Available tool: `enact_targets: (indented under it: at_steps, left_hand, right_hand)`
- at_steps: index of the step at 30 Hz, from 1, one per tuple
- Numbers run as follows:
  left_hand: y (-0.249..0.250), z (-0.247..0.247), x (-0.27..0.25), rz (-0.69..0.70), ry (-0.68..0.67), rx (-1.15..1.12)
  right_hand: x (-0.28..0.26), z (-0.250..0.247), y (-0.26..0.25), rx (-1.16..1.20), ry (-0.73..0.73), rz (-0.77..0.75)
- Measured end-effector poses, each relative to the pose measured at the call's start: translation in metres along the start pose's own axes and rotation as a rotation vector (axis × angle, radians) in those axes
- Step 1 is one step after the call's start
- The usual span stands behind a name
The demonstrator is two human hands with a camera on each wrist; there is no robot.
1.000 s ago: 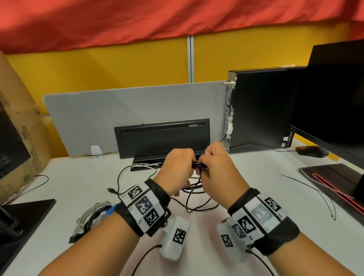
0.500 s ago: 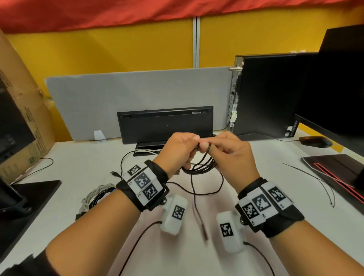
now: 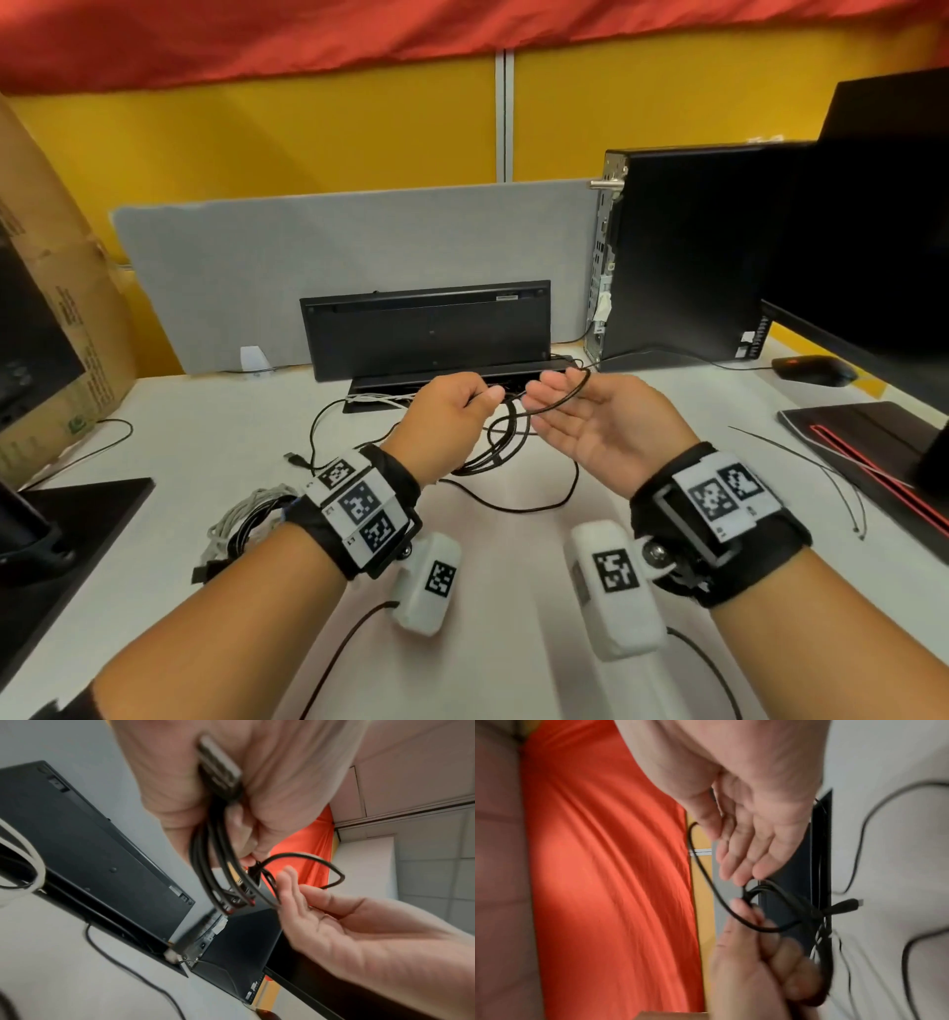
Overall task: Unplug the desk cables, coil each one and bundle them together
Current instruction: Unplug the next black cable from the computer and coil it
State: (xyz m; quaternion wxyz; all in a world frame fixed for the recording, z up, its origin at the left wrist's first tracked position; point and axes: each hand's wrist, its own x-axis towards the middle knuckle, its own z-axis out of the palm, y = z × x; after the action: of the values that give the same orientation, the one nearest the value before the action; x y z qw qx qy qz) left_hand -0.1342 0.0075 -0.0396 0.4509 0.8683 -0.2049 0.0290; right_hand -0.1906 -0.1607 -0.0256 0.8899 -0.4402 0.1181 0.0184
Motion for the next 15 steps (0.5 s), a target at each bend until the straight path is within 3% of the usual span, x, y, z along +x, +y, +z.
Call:
enact_targets:
  at_steps: [2,4,7,9,12,15]
  left_hand:
    - [-0.005,0.002,0.001,-0.004,0.016,0.044]
    - [-0.011,0.002,0.002,-0.013,0.037,0.094]
    - [-0.016,-0.001,0.004,-0.043,0.073,0.14]
    - [-0.018,-0.003,0.004,-0.109,0.083,0.103]
    - [-0.016,-0.004,0.0,-0.255,0.035,-0.299]
    - [-0.004,-0.004,-0.008,-0.29,-0.065,-0.808]
  right_hand:
    - [0.0,0.001,-0.004,0.175,-0.064,0.031]
    - [0.0,0.001,-0.008,0.195,-0.064,0.023]
    - [0.004,-0.005,-0.013,-0.158,-0.021,-0.045]
    - [0.007,-0.009,-0.013,-0.615,0.08,-0.302]
    - [0.011,-0.012,-0.01,-1.242,0.2,-0.737]
    - [0.017,-0.021,-0.002,-1.453,0.227,-0.887]
